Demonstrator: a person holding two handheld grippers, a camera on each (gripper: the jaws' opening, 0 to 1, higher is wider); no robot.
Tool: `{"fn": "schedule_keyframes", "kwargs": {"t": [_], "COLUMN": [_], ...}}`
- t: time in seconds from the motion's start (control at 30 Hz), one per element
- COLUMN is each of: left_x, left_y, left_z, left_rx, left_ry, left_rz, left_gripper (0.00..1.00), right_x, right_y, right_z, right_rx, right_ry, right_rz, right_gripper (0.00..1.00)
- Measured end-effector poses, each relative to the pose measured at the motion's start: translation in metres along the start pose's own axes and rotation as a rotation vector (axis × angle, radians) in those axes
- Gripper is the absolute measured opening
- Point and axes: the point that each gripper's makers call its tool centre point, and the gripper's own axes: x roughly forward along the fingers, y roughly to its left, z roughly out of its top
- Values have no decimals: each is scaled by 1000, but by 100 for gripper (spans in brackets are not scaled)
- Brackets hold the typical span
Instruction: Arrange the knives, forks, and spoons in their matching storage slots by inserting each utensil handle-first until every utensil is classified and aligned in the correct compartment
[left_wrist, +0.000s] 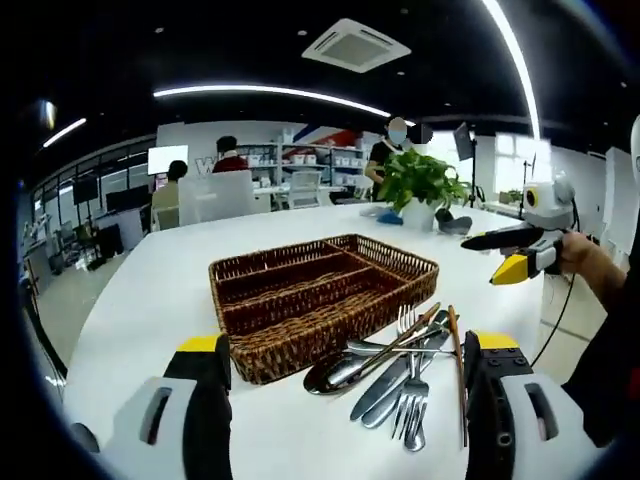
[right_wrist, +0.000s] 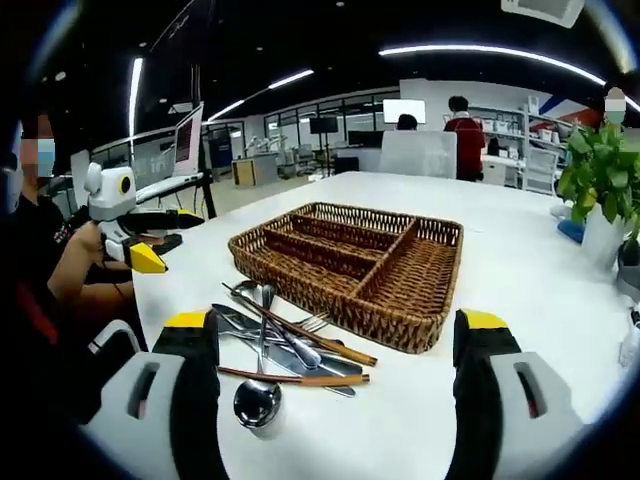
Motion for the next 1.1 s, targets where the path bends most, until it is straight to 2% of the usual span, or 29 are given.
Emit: {"fn": "schedule_keyframes", "kwargs": {"t": [0.83, 1.1], "left_x": [-6, -5], "left_y": [6, 7], "left_z": [3, -2], "left_rx": [5, 10], "left_ry": [-10, 7], "left_rz": [18, 8], "left_gripper": [99, 99], "right_x": [-1, 0], "right_y": [1, 0], "right_z": [-1, 0], "right_rx": [-5, -5], "right_ry": [0, 1], "right_rz": [-2, -1], "right_gripper": [100, 100]}}
